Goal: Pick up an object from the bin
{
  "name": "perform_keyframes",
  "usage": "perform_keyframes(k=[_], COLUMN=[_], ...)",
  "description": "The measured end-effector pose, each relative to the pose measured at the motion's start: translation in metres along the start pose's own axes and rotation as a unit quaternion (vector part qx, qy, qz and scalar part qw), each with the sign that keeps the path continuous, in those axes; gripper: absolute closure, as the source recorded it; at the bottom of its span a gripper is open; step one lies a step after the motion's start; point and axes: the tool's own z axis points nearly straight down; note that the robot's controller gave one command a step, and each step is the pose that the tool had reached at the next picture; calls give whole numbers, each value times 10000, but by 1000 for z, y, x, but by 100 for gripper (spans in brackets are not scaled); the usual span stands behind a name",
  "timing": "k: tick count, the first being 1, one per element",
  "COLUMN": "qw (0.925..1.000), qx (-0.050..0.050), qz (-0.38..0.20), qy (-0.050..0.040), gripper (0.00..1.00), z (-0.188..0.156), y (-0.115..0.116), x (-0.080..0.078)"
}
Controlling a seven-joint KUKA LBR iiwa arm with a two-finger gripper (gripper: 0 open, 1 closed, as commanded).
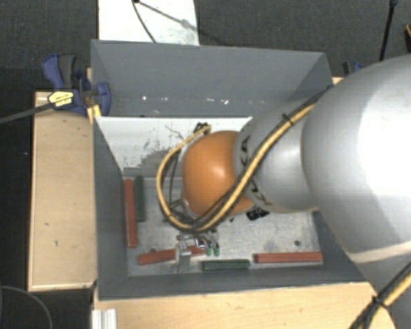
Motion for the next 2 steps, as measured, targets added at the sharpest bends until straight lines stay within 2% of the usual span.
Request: perform_keyframes(k=[1, 2], qw=[10000, 9999], qx=[1, -2], qz=[54, 132], qy=[-20, -91], gripper=[100, 100], z=[0, -132], y=[-2, -37], x=[-3, -75])
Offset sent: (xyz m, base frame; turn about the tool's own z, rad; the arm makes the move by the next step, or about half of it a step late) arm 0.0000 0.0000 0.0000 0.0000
